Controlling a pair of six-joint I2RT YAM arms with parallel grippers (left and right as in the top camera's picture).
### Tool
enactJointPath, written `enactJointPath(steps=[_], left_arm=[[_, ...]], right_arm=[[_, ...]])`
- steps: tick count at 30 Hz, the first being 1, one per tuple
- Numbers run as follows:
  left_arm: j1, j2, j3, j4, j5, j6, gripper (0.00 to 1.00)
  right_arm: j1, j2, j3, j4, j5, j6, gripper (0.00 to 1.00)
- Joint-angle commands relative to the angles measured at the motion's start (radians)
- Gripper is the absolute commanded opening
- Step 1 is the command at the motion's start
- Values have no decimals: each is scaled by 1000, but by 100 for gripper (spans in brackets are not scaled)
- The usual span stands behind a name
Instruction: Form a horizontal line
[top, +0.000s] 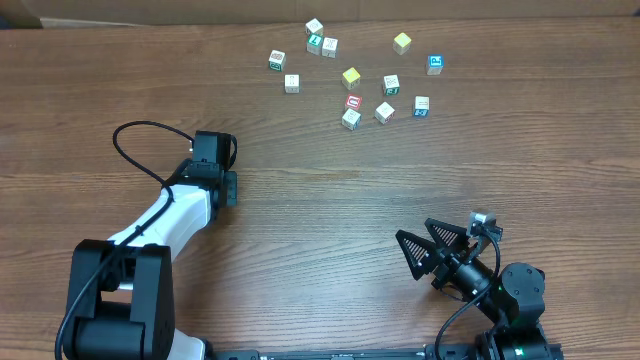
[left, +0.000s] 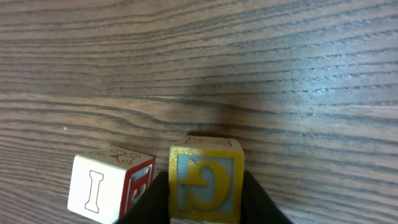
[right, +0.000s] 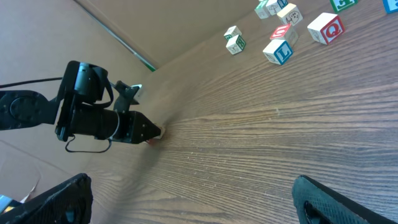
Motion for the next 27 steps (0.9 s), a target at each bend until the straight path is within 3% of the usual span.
enactJointPath(steps=[1,6,15,18,21,25,27], left_arm=[[4,48,-17,-11,60,18,33],[3,48,-17,-26,66,17,34],[3,35,-16,-58,76,17,46],[3,-1,-16,-99,119,17,47],[3,-57,-16,-145,191,18,53],[3,-150,-16,-287,211,-45,79],[3,-191,-16,-353,211,-80,100]], right_arm=[[-2,2,-10,0,-8,0,100],[-2,2,-10,0,-8,-1,100],[-2,2,-10,0,-9,0,100],[-2,2,-10,0,-9,-1,100],[-2,2,-10,0,-19,0,100],[-2,2,4,-11,-36,0,100],[-2,2,28,-54,-46,-1,100]])
